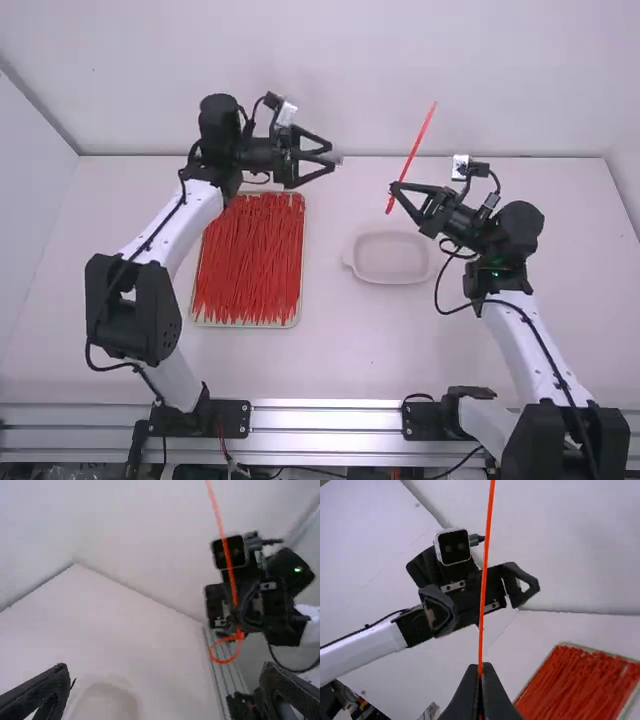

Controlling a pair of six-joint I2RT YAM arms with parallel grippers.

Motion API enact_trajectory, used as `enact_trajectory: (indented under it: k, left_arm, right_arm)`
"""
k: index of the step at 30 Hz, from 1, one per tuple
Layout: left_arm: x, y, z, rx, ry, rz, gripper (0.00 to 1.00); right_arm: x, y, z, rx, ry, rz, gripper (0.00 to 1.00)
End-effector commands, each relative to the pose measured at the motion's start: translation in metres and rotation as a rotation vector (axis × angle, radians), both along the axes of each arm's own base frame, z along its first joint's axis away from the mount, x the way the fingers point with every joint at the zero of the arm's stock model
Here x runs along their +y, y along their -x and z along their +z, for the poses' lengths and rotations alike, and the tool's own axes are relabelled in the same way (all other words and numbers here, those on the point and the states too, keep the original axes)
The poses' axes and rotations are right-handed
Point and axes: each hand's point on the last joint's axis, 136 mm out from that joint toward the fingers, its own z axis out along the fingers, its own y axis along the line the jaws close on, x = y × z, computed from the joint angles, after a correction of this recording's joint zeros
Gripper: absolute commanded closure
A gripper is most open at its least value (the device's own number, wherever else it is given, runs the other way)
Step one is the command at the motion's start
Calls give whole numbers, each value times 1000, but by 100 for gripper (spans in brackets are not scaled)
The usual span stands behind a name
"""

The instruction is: Fasten the cable tie

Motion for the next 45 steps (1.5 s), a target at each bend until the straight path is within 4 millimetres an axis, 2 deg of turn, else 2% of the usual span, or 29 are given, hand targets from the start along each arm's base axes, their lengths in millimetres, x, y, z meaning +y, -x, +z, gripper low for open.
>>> enact_trajectory:
  k: [1,5,8,10,14,18,21,28,35,40,45]
  left_arm:
    - [13,-15,-4,-5,-37,111,1]
    - [19,-19,-33,107,-108,175,1]
    - [21,-11,-49,162,-149,164,1]
    - [23,-9,-54,177,-161,163,1]
    - [30,-3,-76,225,-259,211,1]
    - [36,4,-87,251,-308,222,1]
    - [43,12,-95,294,-331,213,1]
    - [55,14,-123,370,-402,270,0]
    - [58,26,-157,417,-436,265,2]
    - [65,32,-166,446,-383,247,3]
    - [75,36,-166,438,-299,220,3]
  right_arm:
    - [-4,0,7,-75,49,-10,100]
    - [-9,-4,-10,-52,97,-28,100]
    - [-10,-7,-24,-27,135,-45,100]
    - [-12,-11,-31,-13,154,-69,100]
    - [-26,-24,-58,54,230,-178,100]
    - [-32,-28,-74,95,283,-231,100]
    - [-40,-35,-95,137,367,-313,100]
    - [-44,-35,-133,225,548,-431,100]
    - [-44,-32,-152,276,660,-508,100]
    - [-43,-35,-169,303,722,-535,100]
    - [-37,-44,-197,348,751,-507,100]
